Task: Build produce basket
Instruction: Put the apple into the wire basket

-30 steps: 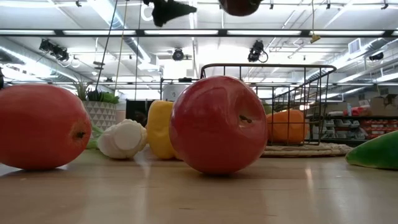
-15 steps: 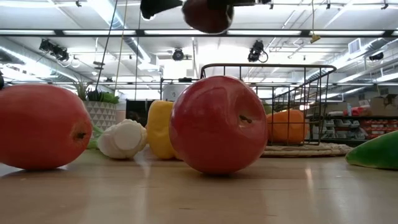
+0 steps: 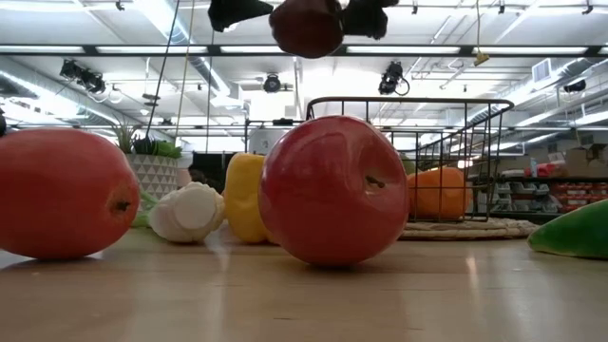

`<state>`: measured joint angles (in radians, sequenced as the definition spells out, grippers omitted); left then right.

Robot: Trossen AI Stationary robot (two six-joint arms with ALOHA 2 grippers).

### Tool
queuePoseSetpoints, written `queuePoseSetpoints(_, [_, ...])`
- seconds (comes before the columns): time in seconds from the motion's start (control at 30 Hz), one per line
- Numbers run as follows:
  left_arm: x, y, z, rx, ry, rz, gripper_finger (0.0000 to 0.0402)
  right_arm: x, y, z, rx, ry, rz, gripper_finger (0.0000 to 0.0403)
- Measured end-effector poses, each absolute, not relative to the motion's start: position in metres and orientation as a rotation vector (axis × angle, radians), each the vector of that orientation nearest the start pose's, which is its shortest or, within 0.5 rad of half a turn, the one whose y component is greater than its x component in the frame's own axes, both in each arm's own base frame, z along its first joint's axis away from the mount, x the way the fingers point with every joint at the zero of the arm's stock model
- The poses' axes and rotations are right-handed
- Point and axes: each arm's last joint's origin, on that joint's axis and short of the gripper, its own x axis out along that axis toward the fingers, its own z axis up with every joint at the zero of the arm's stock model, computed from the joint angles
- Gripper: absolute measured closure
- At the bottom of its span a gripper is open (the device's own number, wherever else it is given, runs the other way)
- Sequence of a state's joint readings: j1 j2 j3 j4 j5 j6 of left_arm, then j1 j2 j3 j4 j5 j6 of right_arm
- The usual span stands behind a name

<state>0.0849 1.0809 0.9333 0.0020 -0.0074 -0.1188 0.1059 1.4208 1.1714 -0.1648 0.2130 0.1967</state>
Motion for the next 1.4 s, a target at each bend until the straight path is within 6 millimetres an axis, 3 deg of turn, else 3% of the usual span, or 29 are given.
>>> queuePoseSetpoints(0.3, [0.241,0.021,0.341,-0.126,0.192,0.104,0.0001,0.317,-0.022,0.323,0.585,0.497,-0.088,0.0025])
queuePoseSetpoints(0.47, [0.241,0.021,0.341,-0.125,0.194,0.104,0.0001,0.307,-0.05,0.314,0.858,0.596,-0.155,0.0025])
queuePoseSetpoints(0.67, [0.241,0.021,0.341,-0.125,0.195,0.104,0.0001,0.297,-0.068,0.307,1.071,0.687,-0.195,0.0025])
queuePoseSetpoints(0.9, [0.241,0.021,0.34,-0.124,0.2,0.104,0.0001,0.295,-0.071,0.306,1.048,0.709,-0.185,0.0025])
queuePoseSetpoints(1.07, [0.241,0.021,0.34,-0.124,0.2,0.104,0.0002,0.288,-0.066,0.3,0.948,0.822,-0.092,0.0025])
queuePoseSetpoints(1.4, [0.241,0.021,0.34,-0.124,0.199,0.106,0.0002,0.268,-0.056,0.283,0.832,1.089,-0.235,0.0025])
